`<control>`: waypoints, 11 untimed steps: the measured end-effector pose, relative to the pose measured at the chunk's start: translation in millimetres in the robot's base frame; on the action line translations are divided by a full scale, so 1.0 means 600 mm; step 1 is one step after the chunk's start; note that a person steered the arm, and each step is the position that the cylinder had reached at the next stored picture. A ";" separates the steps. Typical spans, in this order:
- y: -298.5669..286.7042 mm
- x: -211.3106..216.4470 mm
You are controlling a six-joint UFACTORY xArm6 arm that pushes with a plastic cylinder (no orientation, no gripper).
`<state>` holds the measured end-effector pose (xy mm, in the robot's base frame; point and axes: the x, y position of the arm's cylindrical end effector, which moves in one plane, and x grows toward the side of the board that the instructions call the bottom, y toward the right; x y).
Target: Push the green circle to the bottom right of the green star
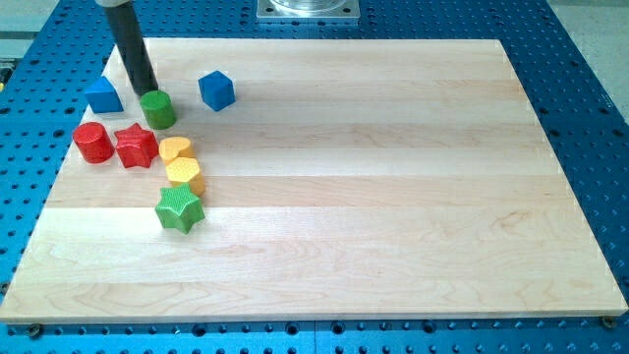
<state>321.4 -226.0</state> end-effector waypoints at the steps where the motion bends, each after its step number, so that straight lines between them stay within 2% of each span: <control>1: 0.072 0.064; 2: 0.180 0.136; 3: 0.244 0.217; 5: 0.303 0.261; 6: 0.288 0.181; 7: 0.242 0.177; 8: 0.230 0.223; 9: 0.230 0.299; 10: 0.244 0.275; 11: 0.213 0.243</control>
